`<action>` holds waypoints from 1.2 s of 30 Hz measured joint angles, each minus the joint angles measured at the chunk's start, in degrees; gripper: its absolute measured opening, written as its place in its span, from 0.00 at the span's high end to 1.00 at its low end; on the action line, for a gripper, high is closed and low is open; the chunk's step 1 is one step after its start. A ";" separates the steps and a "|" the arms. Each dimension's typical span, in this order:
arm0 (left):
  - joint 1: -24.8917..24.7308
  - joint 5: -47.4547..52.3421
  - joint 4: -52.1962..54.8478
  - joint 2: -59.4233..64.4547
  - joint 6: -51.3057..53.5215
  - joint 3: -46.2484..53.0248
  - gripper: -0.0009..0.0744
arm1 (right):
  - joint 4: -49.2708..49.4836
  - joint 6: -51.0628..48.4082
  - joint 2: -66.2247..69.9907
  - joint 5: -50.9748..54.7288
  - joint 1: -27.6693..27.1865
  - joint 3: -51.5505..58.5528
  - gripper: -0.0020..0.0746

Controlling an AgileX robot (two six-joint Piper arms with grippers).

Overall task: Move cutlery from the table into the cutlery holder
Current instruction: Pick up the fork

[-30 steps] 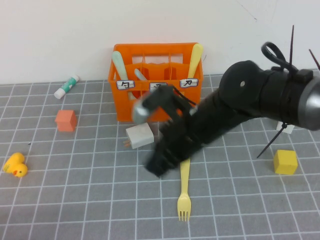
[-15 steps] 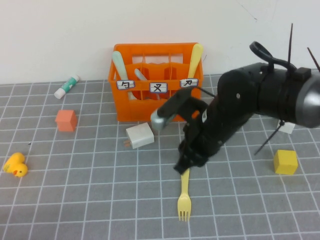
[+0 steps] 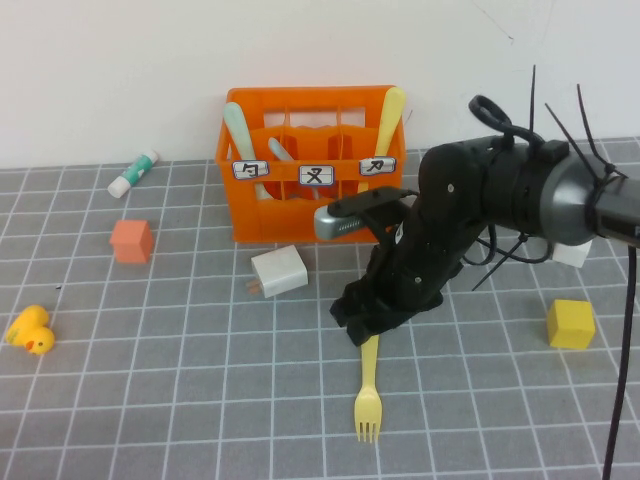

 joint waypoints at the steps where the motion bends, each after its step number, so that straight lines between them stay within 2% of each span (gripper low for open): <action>1: 0.00 0.00 0.00 0.00 0.00 0.00 0.99 | -0.28 1.31 0.00 0.27 0.00 0.00 0.43; 8: 0.00 0.00 0.00 0.00 0.13 0.00 0.99 | -7.22 8.30 0.00 1.37 1.73 -0.32 0.44; 20: 0.00 0.00 0.30 0.00 0.13 0.00 0.99 | -11.43 6.91 0.00 6.18 3.55 -0.56 0.44; 31: 0.00 0.00 0.30 0.00 0.13 0.00 0.99 | -2.63 -10.02 0.00 7.61 3.45 -0.56 0.44; 36: 0.00 0.00 0.30 0.00 0.13 0.00 0.99 | -3.18 -7.47 0.00 8.09 3.45 -0.56 0.44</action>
